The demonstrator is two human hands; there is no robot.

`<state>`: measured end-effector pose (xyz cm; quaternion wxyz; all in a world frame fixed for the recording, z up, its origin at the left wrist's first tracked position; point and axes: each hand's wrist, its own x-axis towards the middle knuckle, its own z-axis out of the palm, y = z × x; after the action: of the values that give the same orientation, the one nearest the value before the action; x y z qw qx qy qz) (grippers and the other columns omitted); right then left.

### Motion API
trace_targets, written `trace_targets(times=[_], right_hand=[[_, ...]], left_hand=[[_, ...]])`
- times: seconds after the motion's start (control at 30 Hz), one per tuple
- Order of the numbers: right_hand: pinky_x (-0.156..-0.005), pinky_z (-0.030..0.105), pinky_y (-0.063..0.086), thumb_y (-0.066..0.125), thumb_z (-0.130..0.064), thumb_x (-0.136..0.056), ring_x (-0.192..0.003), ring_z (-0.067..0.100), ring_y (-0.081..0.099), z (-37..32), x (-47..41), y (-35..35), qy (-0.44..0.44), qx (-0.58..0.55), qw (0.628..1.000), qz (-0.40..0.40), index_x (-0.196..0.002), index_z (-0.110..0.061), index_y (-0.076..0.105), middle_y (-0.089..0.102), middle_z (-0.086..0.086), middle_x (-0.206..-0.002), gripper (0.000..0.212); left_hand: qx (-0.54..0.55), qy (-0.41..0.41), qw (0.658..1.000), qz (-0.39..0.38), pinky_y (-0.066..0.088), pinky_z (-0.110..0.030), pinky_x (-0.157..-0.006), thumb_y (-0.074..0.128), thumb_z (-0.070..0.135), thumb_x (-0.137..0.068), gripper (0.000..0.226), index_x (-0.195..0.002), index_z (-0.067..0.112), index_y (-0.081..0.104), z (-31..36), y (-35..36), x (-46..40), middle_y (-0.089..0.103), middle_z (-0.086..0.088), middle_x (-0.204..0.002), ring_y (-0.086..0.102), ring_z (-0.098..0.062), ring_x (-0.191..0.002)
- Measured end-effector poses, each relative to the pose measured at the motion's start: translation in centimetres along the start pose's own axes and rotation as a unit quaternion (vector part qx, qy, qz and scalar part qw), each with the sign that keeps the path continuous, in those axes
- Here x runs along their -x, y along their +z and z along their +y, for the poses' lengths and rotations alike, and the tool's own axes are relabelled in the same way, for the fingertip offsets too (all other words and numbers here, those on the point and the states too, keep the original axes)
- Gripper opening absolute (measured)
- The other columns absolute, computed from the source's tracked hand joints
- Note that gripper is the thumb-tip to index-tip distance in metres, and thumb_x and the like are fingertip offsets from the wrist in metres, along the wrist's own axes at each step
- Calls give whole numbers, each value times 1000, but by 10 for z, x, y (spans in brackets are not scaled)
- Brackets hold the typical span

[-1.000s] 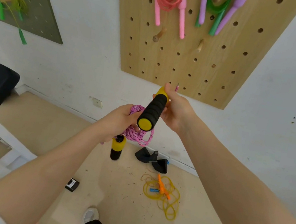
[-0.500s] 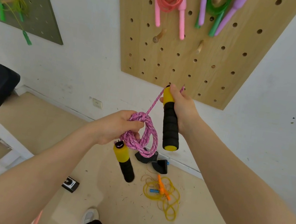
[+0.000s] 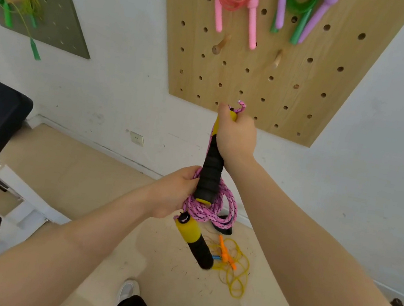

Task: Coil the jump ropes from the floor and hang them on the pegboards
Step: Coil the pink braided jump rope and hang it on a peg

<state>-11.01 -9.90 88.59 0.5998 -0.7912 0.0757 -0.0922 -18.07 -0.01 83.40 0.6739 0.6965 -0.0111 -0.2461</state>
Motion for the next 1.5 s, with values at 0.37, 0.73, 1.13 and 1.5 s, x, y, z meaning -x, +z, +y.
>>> trace_targets(times=[0.37,0.73,1.13,1.5], right_hand=[[-61,24,36,44,-33,-96,-60,11,39,-1,7,-5,-5,-116,992,-40,-72,-19,40,39,-4,-65,28],[-58,12,41,65,-22,-85,-61,-6,48,-23,16,-10,-258,-83,962,-40,-93,-10,47,48,-12,-72,22],[-78,16,45,52,-30,-90,-92,-3,46,15,13,-36,-360,-2,920,-153,-111,-8,47,33,-8,-110,31],[-99,46,38,67,-47,-69,-122,24,36,34,10,-32,-333,116,930,-107,-115,-23,46,39,10,-127,56]], left_hand=[[153,-43,987,-38,57,-26,-70,38,16,-97,24,-101,10,61,11,-31,12,73,-4,-86,69,-14,-77],[85,-47,995,-22,52,-35,-81,44,30,-95,29,-101,8,62,26,-31,6,66,-13,-96,63,-23,-85],[-28,42,993,104,43,-28,-50,33,-4,-92,22,-96,11,50,45,-50,4,58,-14,-64,53,-22,-47],[-130,132,975,125,45,-32,-63,41,-7,-85,33,-94,22,52,68,-48,-15,58,-10,-87,54,-24,-74]])
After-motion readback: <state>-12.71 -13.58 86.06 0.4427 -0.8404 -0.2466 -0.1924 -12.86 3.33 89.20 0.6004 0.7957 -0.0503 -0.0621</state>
